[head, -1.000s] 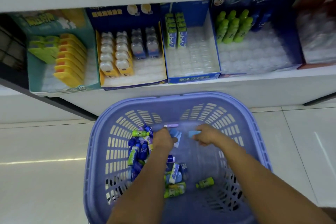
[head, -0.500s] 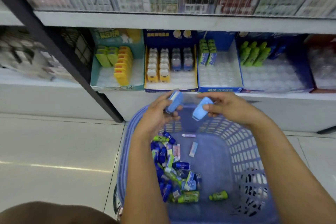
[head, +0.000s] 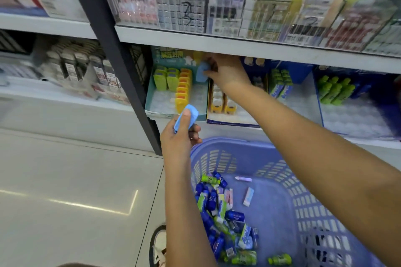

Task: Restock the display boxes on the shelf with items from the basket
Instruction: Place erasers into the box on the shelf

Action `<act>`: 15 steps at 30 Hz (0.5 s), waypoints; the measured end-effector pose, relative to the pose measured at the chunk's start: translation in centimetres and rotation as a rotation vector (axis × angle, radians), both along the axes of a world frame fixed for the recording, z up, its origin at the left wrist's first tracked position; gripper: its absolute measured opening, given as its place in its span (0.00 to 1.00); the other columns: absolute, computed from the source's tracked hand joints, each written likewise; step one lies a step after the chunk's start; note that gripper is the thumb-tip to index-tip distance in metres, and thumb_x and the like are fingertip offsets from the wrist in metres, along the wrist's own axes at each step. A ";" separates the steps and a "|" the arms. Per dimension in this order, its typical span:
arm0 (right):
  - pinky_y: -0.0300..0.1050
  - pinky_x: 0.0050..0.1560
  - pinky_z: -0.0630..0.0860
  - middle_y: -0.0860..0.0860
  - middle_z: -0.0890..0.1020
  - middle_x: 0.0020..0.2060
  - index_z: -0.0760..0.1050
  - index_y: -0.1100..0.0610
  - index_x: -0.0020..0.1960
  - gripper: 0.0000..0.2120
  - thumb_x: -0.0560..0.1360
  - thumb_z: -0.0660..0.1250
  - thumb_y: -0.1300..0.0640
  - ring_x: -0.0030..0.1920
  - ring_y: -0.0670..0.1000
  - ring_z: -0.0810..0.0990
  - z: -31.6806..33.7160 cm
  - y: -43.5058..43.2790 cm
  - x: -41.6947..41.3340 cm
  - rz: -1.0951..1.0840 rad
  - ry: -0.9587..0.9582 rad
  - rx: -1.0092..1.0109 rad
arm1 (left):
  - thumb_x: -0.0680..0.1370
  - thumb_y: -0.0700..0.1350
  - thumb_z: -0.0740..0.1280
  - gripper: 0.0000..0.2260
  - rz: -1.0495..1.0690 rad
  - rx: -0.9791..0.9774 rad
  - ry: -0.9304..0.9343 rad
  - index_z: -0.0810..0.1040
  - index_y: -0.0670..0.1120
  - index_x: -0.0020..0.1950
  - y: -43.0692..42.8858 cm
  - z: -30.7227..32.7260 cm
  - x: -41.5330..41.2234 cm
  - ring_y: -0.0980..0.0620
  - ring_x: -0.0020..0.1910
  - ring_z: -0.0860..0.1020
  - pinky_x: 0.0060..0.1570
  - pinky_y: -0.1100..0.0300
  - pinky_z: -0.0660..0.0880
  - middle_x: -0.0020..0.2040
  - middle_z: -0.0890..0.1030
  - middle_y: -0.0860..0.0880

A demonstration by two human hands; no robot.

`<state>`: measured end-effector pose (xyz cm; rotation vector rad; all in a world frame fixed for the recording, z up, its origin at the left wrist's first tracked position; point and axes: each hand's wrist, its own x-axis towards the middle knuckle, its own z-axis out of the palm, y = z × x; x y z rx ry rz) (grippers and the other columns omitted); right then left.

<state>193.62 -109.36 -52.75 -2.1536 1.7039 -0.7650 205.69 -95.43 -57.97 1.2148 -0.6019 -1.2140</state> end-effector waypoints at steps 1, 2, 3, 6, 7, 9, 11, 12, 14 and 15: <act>0.41 0.55 0.68 0.57 0.77 0.60 0.72 0.59 0.64 0.18 0.75 0.66 0.60 0.61 0.56 0.75 -0.3 -0.6 0.4 0.033 0.060 -0.008 | 0.78 0.52 0.66 0.14 0.008 0.002 -0.003 0.79 0.42 0.53 0.0 -0.1 0.1 0.57 0.25 0.71 0.27 0.65 0.72 0.27 0.77 0.52; 0.42 0.54 0.68 0.58 0.78 0.59 0.73 0.60 0.63 0.16 0.75 0.65 0.62 0.60 0.57 0.75 -0.5 -1.1 0.6 0.053 0.108 -0.013 | 0.78 0.52 0.66 0.13 0.014 0.003 -0.002 0.80 0.43 0.52 -0.1 -0.2 0.3 0.57 0.25 0.71 0.27 0.65 0.72 0.27 0.77 0.52; 0.43 0.54 0.68 0.58 0.78 0.59 0.74 0.61 0.61 0.15 0.74 0.65 0.63 0.59 0.57 0.76 -0.6 -1.5 0.7 0.064 0.146 -0.010 | 0.78 0.51 0.66 0.11 0.016 0.006 0.002 0.80 0.44 0.51 -0.1 -0.4 0.4 0.57 0.25 0.71 0.27 0.65 0.73 0.28 0.78 0.52; 0.44 0.54 0.70 0.59 0.79 0.57 0.75 0.61 0.59 0.14 0.74 0.66 0.62 0.58 0.58 0.76 -1.1 -2.2 0.8 0.070 0.216 0.013 | 0.79 0.48 0.65 0.07 -0.001 0.027 0.019 0.79 0.46 0.49 -0.4 -0.8 0.7 0.58 0.25 0.73 0.28 0.65 0.74 0.28 0.79 0.52; 0.45 0.54 0.70 0.59 0.79 0.57 0.76 0.61 0.59 0.13 0.75 0.66 0.61 0.58 0.58 0.76 -1.1 -2.4 0.9 0.073 0.231 0.018 | 0.79 0.47 0.65 0.06 -0.011 0.034 0.029 0.78 0.45 0.49 -0.5 -0.9 0.9 0.57 0.26 0.74 0.28 0.65 0.75 0.29 0.80 0.52; 0.44 0.57 0.70 0.60 0.78 0.58 0.77 0.61 0.59 0.13 0.76 0.64 0.60 0.59 0.59 0.75 -1.3 -2.8 1.1 0.081 0.269 0.028 | 0.79 0.46 0.64 0.05 -0.031 0.042 0.040 0.78 0.46 0.49 -0.7 -1.2 1.0 0.57 0.28 0.76 0.31 0.64 0.76 0.30 0.80 0.52; 0.44 0.57 0.71 0.61 0.78 0.57 0.77 0.64 0.58 0.13 0.77 0.62 0.59 0.58 0.59 0.75 -1.5 -2.8 1.1 0.045 0.282 0.054 | 0.79 0.45 0.64 0.04 -0.043 0.050 0.036 0.78 0.47 0.49 -0.9 -1.3 1.0 0.56 0.30 0.78 0.34 0.63 0.77 0.32 0.81 0.51; 0.43 0.55 0.71 0.61 0.79 0.56 0.77 0.64 0.57 0.13 0.77 0.61 0.59 0.57 0.59 0.76 -1.7 -2.9 0.8 0.042 0.263 0.041 | 0.80 0.45 0.63 0.04 -0.046 0.053 0.036 0.78 0.48 0.49 -0.9 -1.3 0.9 0.56 0.31 0.78 0.35 0.63 0.78 0.33 0.81 0.51; 0.43 0.51 0.74 0.60 0.80 0.53 0.77 0.62 0.55 0.12 0.76 0.61 0.58 0.54 0.59 0.77 -1.9 -2.4 0.6 0.019 0.141 0.056 | 0.80 0.44 0.63 0.04 -0.053 0.058 0.039 0.77 0.48 0.49 -1.0 -1.5 0.9 0.56 0.32 0.79 0.37 0.63 0.79 0.34 0.82 0.51; 0.45 0.51 0.75 0.60 0.80 0.53 0.77 0.62 0.55 0.12 0.75 0.61 0.57 0.54 0.60 0.78 -1.9 -2.1 0.8 0.014 0.100 0.063 | 0.80 0.44 0.63 0.04 -0.050 0.061 0.035 0.77 0.48 0.49 -1.1 -1.6 0.9 0.57 0.32 0.78 0.37 0.62 0.79 0.35 0.81 0.52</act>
